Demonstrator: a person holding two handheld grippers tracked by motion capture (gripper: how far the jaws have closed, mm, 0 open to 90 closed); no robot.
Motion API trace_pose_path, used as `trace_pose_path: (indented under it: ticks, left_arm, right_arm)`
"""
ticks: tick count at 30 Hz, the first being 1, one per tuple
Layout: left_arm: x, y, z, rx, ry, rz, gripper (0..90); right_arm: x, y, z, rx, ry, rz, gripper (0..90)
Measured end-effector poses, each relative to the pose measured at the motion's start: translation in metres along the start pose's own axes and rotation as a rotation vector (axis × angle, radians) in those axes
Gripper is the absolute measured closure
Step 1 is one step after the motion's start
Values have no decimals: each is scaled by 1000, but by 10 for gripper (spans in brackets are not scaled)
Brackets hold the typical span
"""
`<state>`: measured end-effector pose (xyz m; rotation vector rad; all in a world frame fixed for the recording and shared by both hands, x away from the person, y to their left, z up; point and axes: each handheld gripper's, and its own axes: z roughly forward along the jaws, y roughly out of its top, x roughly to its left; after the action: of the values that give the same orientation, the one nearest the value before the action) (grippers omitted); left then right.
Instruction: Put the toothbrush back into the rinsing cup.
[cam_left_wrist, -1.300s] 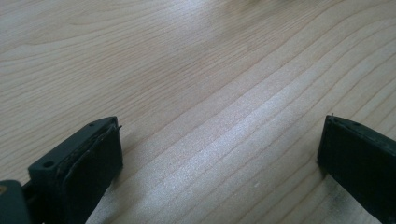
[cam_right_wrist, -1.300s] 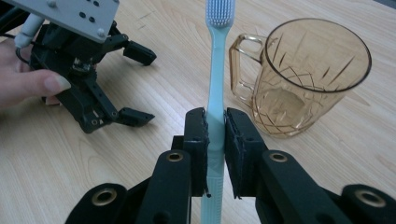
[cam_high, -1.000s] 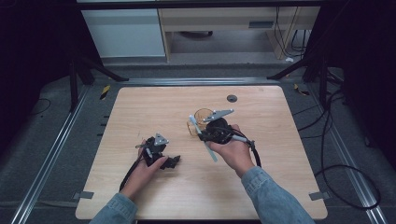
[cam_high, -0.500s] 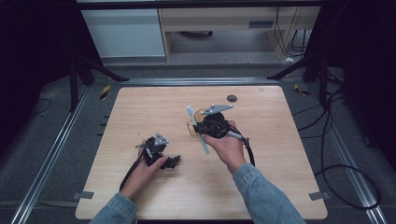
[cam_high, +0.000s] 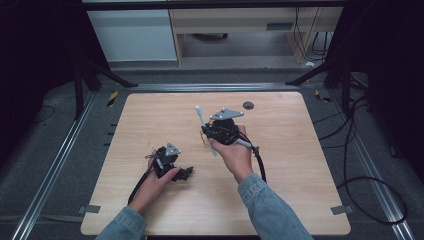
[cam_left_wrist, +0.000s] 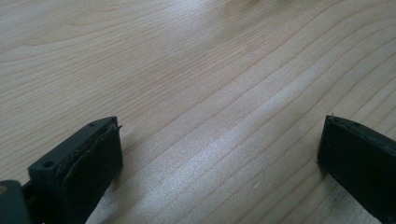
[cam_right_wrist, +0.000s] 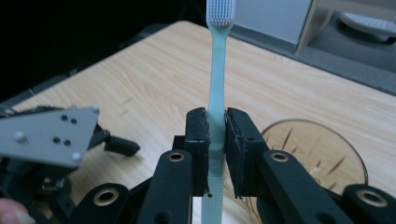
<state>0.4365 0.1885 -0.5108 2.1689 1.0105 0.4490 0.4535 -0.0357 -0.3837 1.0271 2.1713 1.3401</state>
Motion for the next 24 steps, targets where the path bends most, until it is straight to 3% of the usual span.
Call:
trace_pose_path:
  ticks: [6, 11, 19, 24]
  left_arm:
    - [0, 0, 0, 0, 0, 0, 0]
    - [0, 0, 0, 0, 0, 1, 0]
    - [0, 0, 0, 1, 1, 3, 0]
    - [0, 0, 0, 1, 0, 3, 0]
  right_arm:
    - [3, 6, 3, -60, 8, 23, 793]
    - [7, 15, 9, -87, 15, 2, 793]
    - [8, 19, 14, -136, -2, 17, 793]
    - [10, 21, 13, -194, -16, 27, 793]
